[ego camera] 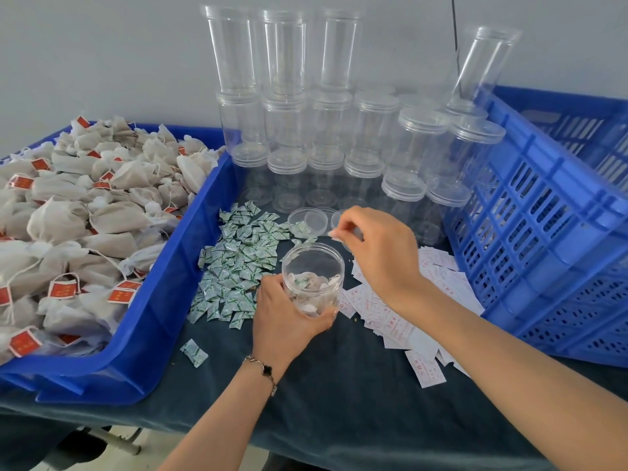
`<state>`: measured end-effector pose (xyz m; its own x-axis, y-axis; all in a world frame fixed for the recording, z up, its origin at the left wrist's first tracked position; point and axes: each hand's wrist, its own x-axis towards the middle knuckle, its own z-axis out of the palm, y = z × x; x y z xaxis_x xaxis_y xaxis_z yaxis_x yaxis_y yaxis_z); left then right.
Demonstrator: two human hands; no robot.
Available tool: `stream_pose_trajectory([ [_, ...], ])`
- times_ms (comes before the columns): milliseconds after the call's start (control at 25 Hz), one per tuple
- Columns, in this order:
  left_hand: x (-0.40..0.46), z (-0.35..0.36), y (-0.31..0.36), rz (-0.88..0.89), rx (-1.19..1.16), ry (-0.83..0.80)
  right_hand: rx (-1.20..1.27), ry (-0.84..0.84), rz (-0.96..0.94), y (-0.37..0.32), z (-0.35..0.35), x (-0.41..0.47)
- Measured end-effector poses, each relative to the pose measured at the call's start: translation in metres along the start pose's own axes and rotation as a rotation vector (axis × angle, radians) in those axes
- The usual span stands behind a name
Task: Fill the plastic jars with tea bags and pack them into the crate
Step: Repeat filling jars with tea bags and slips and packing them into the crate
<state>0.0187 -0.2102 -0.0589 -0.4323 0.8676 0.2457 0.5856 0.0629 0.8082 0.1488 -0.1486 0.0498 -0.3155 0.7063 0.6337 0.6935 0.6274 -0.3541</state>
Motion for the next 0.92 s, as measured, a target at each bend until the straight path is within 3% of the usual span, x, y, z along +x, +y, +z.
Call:
stream_pose_trajectory([
  [200, -0.002, -0.002, 0.004, -0.004, -0.009, 0.001, 0.004, -0.198, -0.255, -0.017, 0.014, -0.004],
  [400, -0.001, -0.003, 0.004, -0.013, -0.01, -0.016, 0.018, -0.682, -0.225, -0.005, 0.021, -0.006],
  [480, -0.001, -0.004, 0.005, -0.017, -0.006, -0.016, 0.065, -0.665, -0.221, -0.003, 0.02, -0.014],
  [640, -0.003, -0.003, 0.005, -0.035, -0.013, -0.019, 0.205, -0.164, -0.055, 0.008, 0.009, -0.025],
  [680, -0.002, -0.003, 0.005, -0.04, -0.014, -0.025, 0.165, -0.12, 0.025, 0.011, 0.007, -0.024],
  [720, -0.001, -0.004, 0.004, -0.041, -0.014, -0.029, 0.139, -0.158, 0.124, 0.013, 0.005, -0.021],
  [840, -0.001, -0.005, 0.014, -0.03, -0.006, -0.026, 0.247, -0.513, 0.444, 0.015, -0.01, -0.011],
  [920, 0.0, -0.008, 0.038, 0.031, -0.022, 0.026, 0.282, -0.467, 0.431, 0.012, -0.032, -0.007],
])
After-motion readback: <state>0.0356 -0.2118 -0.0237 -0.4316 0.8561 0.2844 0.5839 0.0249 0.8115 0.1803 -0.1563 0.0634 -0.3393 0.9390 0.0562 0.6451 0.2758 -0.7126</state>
